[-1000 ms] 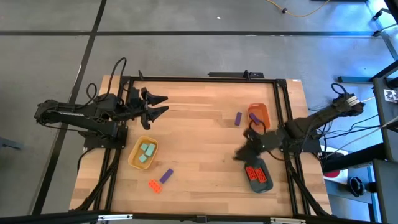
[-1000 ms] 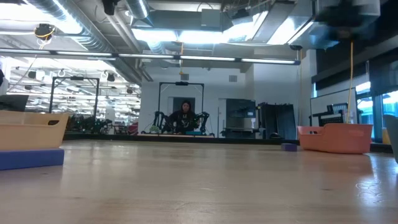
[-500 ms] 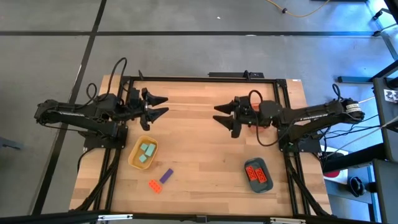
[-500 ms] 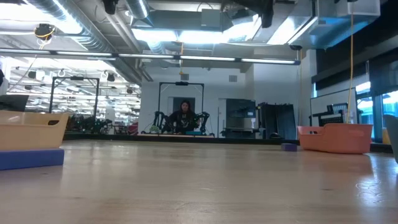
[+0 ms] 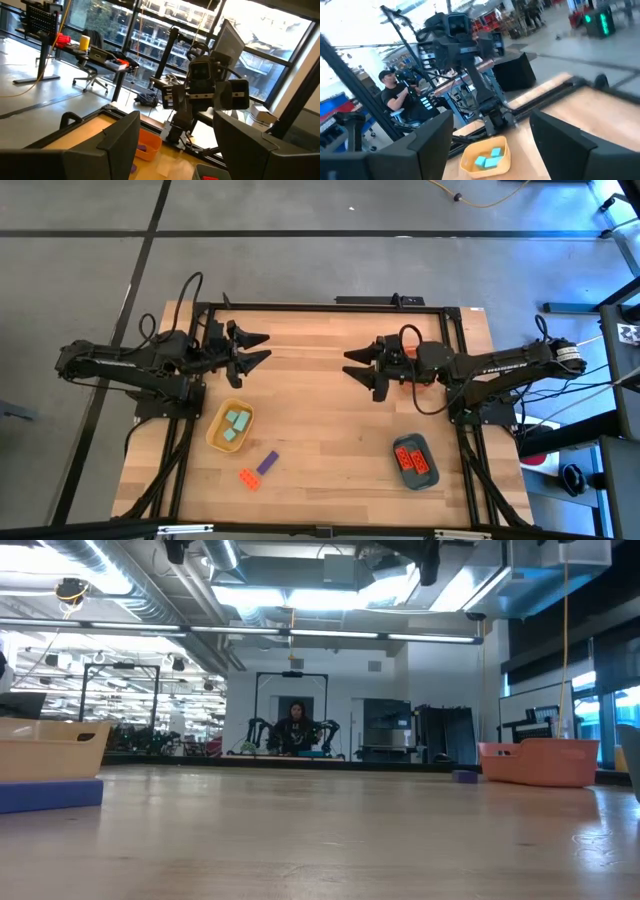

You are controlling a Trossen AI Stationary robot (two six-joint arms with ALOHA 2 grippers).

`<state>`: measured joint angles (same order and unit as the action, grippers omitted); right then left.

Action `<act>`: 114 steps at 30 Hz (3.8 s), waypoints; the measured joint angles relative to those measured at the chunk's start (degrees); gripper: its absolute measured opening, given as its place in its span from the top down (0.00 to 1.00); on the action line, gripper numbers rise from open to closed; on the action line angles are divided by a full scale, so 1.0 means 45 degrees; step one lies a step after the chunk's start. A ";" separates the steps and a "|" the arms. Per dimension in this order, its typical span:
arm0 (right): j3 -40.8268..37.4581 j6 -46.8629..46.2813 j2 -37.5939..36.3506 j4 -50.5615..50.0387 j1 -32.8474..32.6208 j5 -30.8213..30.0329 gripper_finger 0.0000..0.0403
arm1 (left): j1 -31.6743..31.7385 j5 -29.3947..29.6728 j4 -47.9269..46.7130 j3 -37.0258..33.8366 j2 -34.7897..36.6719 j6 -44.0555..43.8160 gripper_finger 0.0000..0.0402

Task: Sort & place blocks by color
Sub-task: Put the top purple block into the orange bin

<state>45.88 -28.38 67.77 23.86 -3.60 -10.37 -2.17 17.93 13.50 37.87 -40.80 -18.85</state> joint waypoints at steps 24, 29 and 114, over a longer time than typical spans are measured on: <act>0.5257 -0.7939 0.7312 -1.7987 0.3892 -0.1681 0.34 | 0.0000 -0.0223 0.0010 0.0002 -0.0003 0.0000 0.40; 0.5257 -0.8048 0.8166 -1.7806 0.3882 -0.1470 0.34 | 0.0000 -0.0243 0.0010 0.0005 -0.0005 0.0000 0.40; 0.3654 -0.1772 0.7085 -1.3046 0.3077 0.2118 0.74 | 0.0002 -0.0411 0.0063 0.0003 0.0000 -0.0063 0.40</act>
<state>62.33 -36.35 99.65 -34.85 10.25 -0.84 -2.17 16.08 13.78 37.88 -40.80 -19.14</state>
